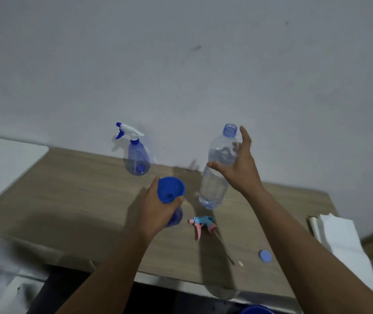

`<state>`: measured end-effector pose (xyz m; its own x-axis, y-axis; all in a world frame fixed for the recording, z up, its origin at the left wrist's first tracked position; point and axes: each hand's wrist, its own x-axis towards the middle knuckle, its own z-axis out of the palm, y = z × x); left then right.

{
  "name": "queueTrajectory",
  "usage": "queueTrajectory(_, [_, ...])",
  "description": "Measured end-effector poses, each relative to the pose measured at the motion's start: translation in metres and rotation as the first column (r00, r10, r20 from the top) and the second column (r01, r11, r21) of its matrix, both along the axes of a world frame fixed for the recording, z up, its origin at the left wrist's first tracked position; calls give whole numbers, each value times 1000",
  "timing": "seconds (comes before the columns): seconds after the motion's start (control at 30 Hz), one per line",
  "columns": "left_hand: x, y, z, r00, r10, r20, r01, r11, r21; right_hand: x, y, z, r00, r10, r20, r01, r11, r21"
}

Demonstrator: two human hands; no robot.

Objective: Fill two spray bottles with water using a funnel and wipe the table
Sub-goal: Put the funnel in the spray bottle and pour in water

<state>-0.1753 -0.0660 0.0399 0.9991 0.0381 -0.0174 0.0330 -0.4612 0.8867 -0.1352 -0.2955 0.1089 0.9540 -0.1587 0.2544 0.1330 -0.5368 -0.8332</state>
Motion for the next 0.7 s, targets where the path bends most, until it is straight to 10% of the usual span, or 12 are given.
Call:
queueTrajectory(0.4, [-3,13,-19,999,-20,-48,10,981,-191,-77,68,-11,930,-121,346,183,972,-151])
queueTrajectory(0.7, [8,27,-60,981,-30,-190,-14,973,-229,-41,123,-32,952,86,-295,-213,878,-429])
